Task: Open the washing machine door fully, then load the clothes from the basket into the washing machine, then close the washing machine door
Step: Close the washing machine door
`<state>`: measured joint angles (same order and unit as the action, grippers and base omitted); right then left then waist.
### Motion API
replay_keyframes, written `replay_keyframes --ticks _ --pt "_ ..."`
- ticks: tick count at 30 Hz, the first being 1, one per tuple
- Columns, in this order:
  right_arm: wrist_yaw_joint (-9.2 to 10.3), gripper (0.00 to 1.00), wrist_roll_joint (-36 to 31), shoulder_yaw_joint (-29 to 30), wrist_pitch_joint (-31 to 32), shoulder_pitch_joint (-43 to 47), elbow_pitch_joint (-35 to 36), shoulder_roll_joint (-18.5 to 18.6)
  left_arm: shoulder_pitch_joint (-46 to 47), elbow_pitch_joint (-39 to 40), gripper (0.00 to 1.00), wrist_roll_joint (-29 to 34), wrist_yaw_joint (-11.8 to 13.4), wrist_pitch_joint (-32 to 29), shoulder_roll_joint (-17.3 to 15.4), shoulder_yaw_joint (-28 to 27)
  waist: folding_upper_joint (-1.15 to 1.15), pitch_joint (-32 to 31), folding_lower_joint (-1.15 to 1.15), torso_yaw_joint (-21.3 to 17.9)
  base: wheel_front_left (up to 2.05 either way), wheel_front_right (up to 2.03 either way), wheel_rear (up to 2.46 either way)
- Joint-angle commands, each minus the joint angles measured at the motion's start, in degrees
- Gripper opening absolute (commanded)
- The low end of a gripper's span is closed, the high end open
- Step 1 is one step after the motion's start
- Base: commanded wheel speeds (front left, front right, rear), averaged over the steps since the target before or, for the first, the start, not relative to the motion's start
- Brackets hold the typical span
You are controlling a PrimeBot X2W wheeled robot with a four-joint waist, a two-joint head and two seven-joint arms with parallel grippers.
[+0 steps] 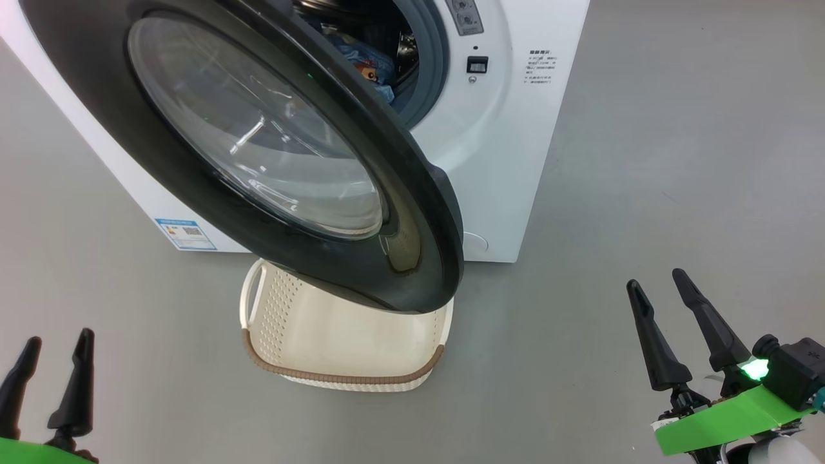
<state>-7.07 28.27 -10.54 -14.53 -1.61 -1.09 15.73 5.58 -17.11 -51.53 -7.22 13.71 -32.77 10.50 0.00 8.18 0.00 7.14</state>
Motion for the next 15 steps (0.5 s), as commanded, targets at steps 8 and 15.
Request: replay_keyframes --ticks 8,15 --pt "-0.42 1.0 0.2 -0.8 -0.5 -0.3 1.3 0.5 -0.3 3.5 1.0 11.7 1.4 1.3 4.6 -8.5 0.0 -0.4 0.0 0.3 0.0 0.0 0.0" --pt "-0.42 1.0 0.3 -1.0 -0.5 -0.3 1.2 0.6 -2.6 6.2 1.0 17.4 0.6 1.3 8.7 -13.9 0.0 -0.7 0.0 0.7 0.0 0.0 0.0"
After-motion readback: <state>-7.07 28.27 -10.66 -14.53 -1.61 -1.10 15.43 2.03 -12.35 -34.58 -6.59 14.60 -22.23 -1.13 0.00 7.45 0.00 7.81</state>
